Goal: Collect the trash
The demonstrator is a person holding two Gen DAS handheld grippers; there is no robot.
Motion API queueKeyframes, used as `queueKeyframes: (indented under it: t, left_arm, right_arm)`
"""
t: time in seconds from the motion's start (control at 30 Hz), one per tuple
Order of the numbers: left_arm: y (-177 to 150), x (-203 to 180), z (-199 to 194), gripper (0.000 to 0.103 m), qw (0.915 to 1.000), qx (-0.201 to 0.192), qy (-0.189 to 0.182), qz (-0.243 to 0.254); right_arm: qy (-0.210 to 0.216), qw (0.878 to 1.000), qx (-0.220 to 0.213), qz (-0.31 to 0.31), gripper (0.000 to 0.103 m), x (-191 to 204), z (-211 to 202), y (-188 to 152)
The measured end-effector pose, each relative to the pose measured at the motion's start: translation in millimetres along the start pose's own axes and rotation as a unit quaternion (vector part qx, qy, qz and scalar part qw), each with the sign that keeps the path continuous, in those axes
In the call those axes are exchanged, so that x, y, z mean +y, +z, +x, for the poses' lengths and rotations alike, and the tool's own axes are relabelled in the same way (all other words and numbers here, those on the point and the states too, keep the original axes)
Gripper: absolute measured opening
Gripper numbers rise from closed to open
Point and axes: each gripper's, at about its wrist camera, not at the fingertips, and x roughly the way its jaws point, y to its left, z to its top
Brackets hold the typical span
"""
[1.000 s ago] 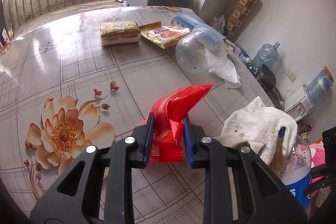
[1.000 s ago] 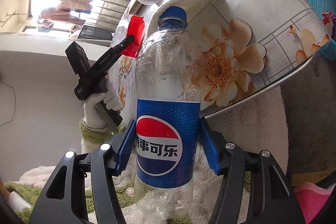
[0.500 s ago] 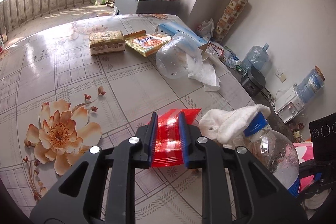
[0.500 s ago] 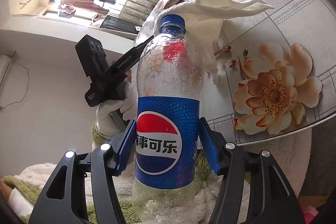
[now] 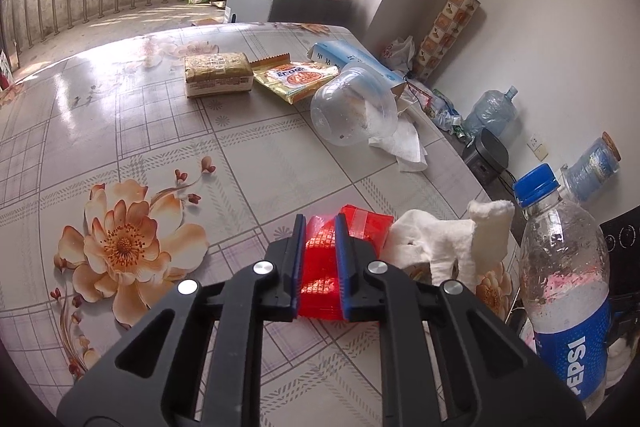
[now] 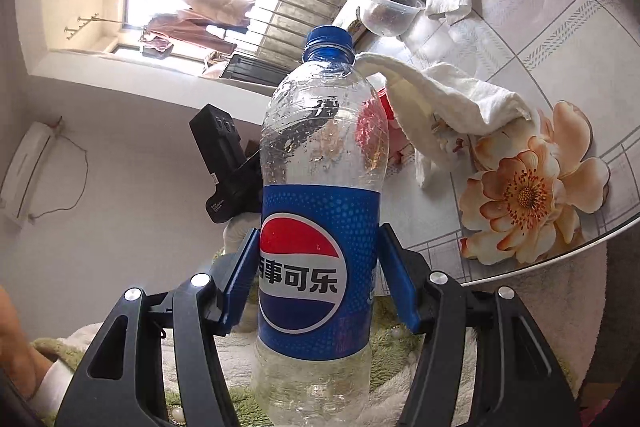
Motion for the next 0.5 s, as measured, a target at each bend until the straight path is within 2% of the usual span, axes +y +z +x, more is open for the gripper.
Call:
queueKeyframes:
  t: [0.13, 0.23, 0.37, 0.5]
  left_arm:
    - [-1.1, 3.0, -4.8, 0.012, 1.0, 0.0, 0.005, -0.006]
    - [-1.6, 3.2, -11.1, 0.012, 1.0, -0.003, 0.005, -0.004]
    - [-2.7, 0.3, -14.4, 0.012, 1.0, 0.0, -0.003, 0.0]
    - [-3.4, -14.1, -11.4, 0.013, 0.9995, 0.009, -0.027, 0.012]
  right_arm:
    - [0.029, 0.999, 0.013, -0.025, 0.058, 20.5, 24.0, 13.5]
    - [0.034, 0.999, 0.005, -0.041, 0.058, 30.9, 26.0, 23.8]
    - [0.006, 0.999, -0.035, -0.033, 0.058, 19.6, 1.9, 30.7]
    - [-0.043, 0.996, -0.077, 0.003, 0.058, -8.0, -25.7, 31.7]
